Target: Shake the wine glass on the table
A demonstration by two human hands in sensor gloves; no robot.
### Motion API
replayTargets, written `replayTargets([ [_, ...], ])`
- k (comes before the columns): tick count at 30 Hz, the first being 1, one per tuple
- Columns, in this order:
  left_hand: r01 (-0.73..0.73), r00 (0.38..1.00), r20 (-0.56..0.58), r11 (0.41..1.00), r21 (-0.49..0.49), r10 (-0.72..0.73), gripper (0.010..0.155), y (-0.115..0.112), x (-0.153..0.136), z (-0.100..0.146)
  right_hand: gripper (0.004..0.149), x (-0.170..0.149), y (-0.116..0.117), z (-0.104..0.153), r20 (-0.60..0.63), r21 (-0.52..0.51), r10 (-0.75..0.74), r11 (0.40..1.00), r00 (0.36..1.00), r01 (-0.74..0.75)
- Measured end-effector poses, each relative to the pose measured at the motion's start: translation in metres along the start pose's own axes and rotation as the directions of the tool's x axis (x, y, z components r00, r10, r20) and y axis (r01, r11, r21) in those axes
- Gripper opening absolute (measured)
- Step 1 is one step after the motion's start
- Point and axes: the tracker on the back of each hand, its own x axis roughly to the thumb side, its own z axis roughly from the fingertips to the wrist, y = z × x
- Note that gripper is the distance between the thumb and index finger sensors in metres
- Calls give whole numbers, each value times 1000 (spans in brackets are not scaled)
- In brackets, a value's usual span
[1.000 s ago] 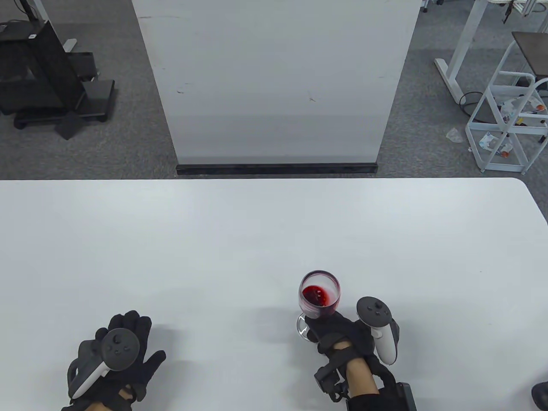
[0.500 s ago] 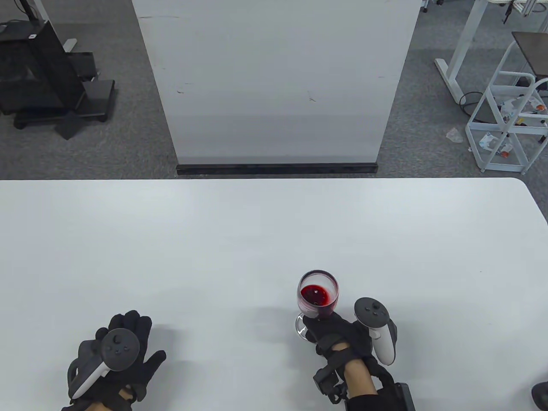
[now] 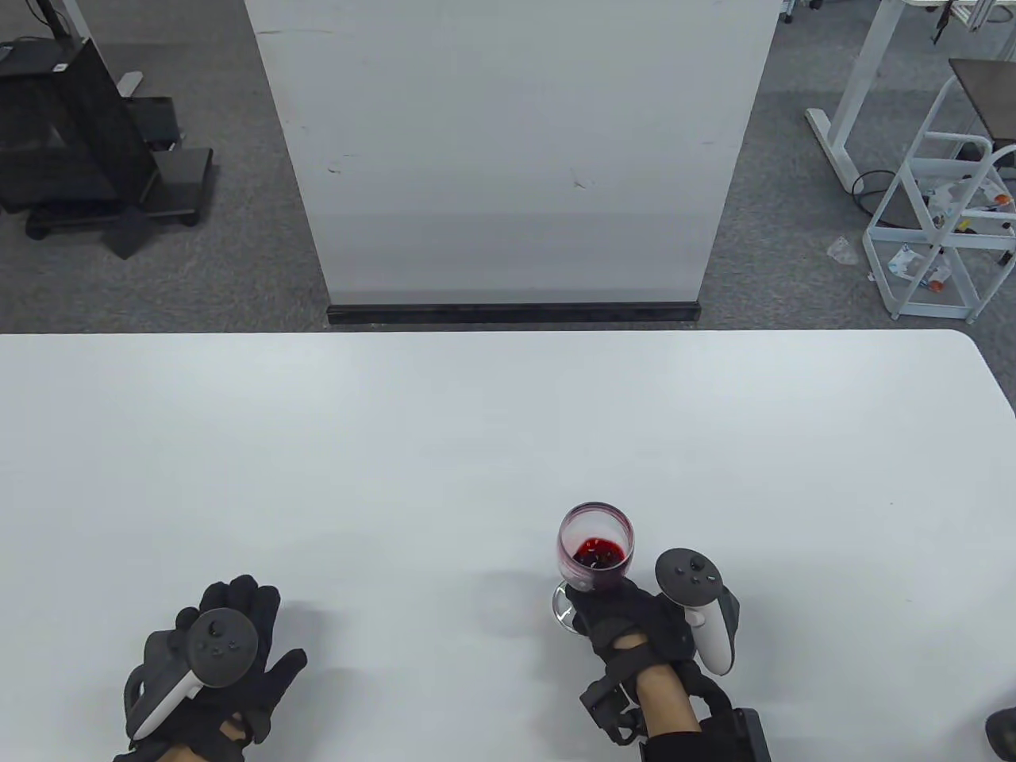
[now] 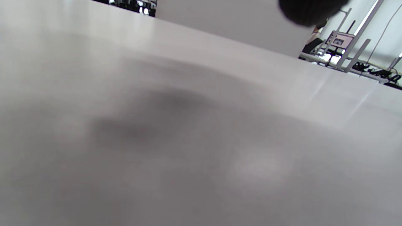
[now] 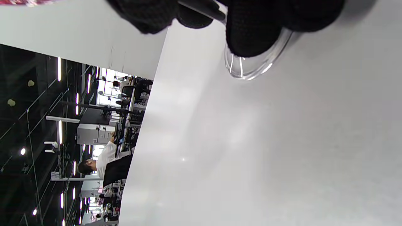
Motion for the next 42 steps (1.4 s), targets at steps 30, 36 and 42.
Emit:
replayTargets([
  [30,-4,1000,5,1000,7,4,79,0,-1,0,54,1,-8,0,-9,60,25,998,1000,-25],
  [36,0,1000,1,1000,10,0,79,0,-1,-1,57,-1,-5,0,-6,-27,5,1000,1000,-5],
  [42,-6,1000,-1,1000,11,6,79,0,-2,-1,55,-1,-9,0,-14,-68,33,997,999,-34],
])
